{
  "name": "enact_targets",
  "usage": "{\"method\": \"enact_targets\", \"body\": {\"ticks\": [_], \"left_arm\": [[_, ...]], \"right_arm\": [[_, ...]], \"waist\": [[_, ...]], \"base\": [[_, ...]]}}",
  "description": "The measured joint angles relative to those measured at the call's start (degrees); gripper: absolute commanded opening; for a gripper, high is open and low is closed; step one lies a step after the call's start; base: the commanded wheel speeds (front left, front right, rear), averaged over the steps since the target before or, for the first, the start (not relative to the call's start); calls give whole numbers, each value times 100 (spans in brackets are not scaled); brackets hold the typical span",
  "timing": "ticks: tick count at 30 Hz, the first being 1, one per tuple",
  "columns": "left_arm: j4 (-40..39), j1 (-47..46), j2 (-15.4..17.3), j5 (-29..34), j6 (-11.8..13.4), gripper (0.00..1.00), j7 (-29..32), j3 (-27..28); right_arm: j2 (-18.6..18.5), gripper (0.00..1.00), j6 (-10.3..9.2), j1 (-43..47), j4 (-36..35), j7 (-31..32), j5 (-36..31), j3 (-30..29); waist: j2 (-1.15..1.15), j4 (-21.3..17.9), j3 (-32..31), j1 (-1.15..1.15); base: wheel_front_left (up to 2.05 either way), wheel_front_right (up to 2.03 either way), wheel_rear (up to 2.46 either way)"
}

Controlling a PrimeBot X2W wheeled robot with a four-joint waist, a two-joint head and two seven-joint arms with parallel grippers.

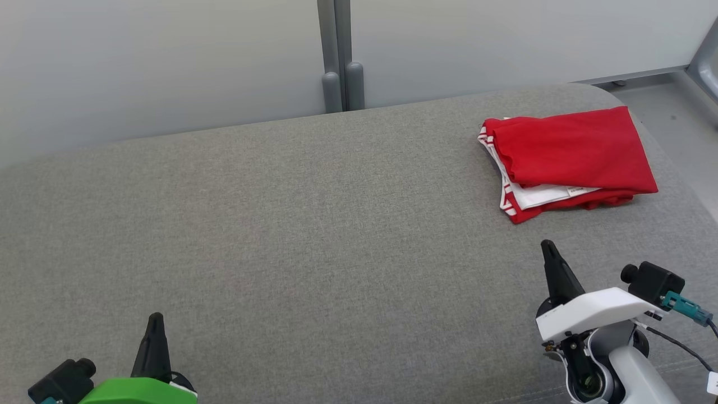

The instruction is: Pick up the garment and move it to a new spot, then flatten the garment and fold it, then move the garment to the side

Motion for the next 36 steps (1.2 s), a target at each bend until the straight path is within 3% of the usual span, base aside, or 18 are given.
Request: {"method": "enact_targets", "body": {"ticks": [36], "left_arm": [[514,-577,73,-2671,-506,0,619,233]], "right_arm": [[22,0,494,-25,115,667,2739,-975]], "waist": [[0,159,69,0]], "base": [[0,0,0]]}}
